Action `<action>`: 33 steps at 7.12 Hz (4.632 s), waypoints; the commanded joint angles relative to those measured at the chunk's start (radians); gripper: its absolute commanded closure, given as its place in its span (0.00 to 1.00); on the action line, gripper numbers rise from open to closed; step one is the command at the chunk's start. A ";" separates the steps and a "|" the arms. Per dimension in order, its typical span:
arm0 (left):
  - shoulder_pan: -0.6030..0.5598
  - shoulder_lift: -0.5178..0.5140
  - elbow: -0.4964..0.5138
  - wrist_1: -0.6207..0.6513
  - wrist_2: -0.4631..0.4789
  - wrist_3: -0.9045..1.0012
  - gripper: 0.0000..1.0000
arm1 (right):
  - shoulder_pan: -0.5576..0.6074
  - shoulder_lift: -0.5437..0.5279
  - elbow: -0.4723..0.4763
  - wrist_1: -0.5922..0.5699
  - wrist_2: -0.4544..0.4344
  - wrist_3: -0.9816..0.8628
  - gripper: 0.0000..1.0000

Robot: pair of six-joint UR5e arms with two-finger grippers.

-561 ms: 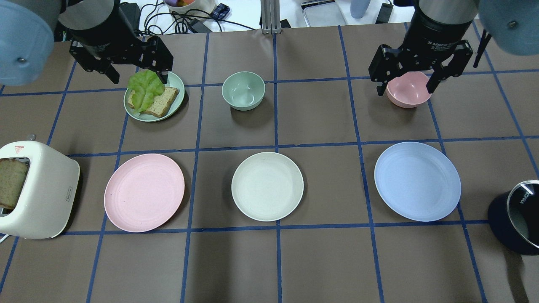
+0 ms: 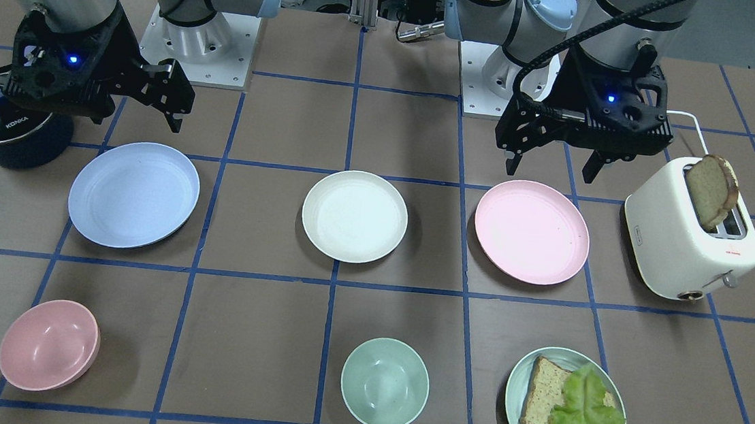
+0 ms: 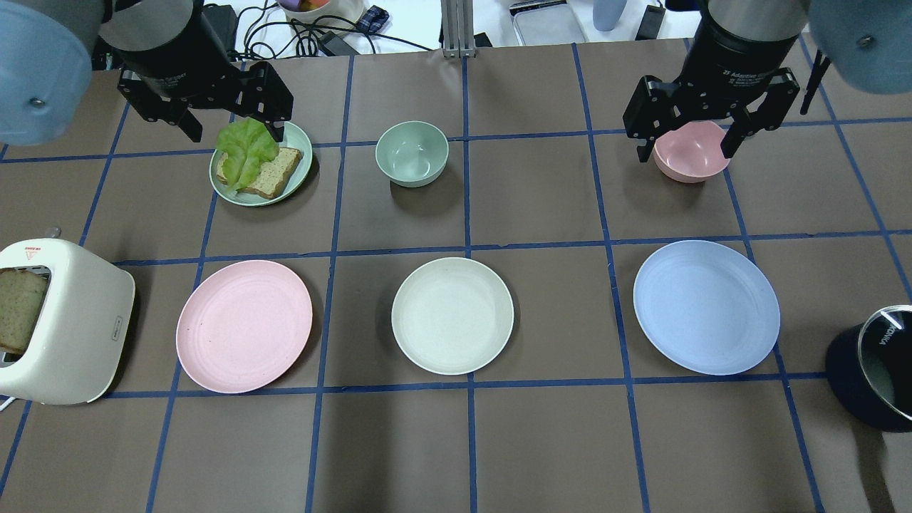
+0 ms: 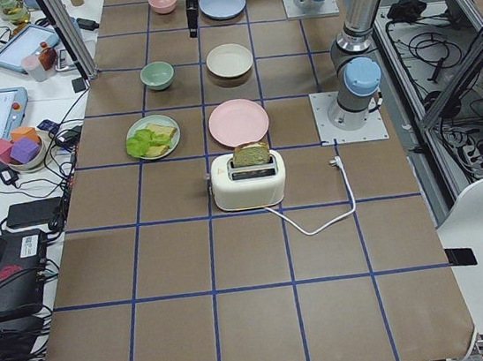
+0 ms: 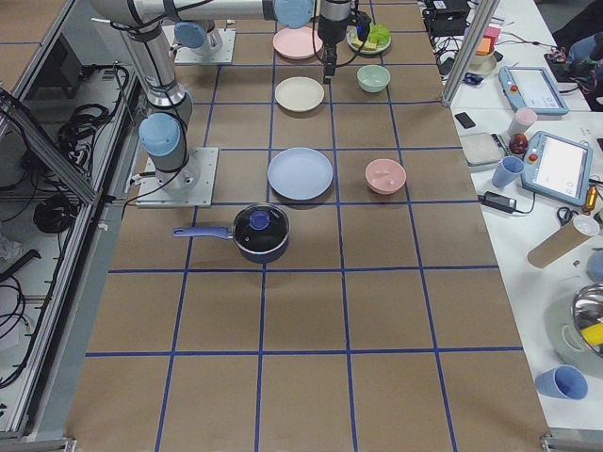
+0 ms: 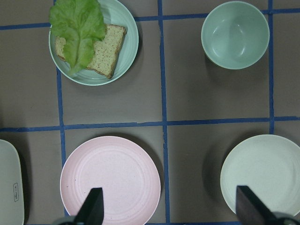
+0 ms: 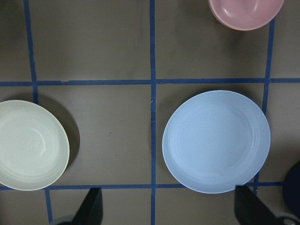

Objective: Stack three plates with pink and blue

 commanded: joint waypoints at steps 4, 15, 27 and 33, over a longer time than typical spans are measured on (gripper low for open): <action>-0.002 0.004 -0.002 -0.011 0.001 -0.001 0.00 | -0.001 -0.002 -0.002 -0.006 -0.003 -0.003 0.00; -0.017 0.048 -0.122 0.003 -0.018 0.014 0.00 | -0.292 0.213 0.078 -0.190 -0.006 -0.409 0.00; 0.015 -0.074 -0.781 0.705 -0.008 0.086 0.06 | -0.484 0.303 0.428 -0.517 -0.024 -0.632 0.04; 0.055 -0.085 -0.829 0.712 -0.018 0.063 0.44 | -0.485 0.310 0.460 -0.511 -0.012 -0.623 0.50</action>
